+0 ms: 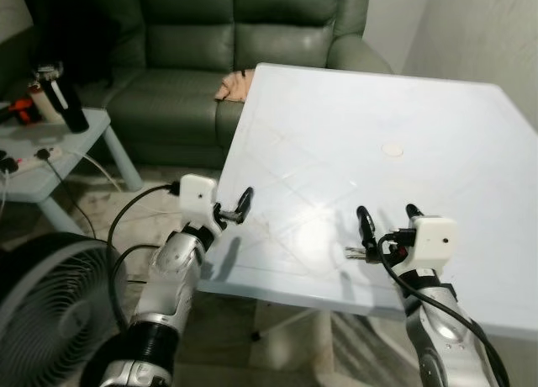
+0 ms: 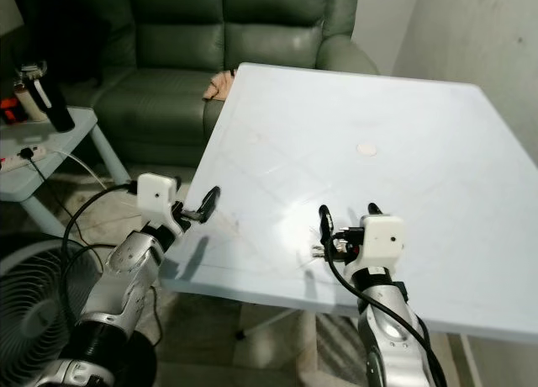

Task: Hang keys on a hook

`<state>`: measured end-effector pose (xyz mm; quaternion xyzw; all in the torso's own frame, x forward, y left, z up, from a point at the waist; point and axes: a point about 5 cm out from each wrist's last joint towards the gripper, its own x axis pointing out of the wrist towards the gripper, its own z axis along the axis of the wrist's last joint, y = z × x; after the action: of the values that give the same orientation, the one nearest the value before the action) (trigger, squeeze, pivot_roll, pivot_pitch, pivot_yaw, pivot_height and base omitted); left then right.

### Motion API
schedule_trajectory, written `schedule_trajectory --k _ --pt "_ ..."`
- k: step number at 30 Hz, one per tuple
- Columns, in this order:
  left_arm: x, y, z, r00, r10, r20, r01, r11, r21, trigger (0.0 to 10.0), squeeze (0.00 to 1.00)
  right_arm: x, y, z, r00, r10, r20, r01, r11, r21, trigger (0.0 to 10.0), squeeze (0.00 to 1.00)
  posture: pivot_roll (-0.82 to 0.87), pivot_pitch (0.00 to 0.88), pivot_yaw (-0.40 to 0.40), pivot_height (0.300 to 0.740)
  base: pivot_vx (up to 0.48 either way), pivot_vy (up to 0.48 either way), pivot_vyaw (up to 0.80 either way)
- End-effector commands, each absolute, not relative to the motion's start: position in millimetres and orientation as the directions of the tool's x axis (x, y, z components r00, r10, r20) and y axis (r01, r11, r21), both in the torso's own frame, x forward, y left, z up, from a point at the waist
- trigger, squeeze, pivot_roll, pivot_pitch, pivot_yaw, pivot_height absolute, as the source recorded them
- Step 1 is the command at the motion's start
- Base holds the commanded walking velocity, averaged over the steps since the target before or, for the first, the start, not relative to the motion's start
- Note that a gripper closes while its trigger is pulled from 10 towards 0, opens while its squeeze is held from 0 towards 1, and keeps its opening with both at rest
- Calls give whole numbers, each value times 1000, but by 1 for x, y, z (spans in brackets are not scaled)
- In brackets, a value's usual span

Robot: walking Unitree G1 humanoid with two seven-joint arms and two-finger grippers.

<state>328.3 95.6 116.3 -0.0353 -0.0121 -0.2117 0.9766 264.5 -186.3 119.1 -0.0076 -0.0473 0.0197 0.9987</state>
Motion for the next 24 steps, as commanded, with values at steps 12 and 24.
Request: schedule_trajectory --k 12,24 --pt "304 79 108 853 -519 54 521 853 -32 10000 0 263 -174 116 970 244 0 -242 960 -140 10000 0 9 88 -30 740 0 0 0" --pt "281 55 102 781 -623 44 623 782 21 10000 0 261 -170 90 970 191 -153 -206 974 -91 10000 0 12 93 -38 740 0 0 0"
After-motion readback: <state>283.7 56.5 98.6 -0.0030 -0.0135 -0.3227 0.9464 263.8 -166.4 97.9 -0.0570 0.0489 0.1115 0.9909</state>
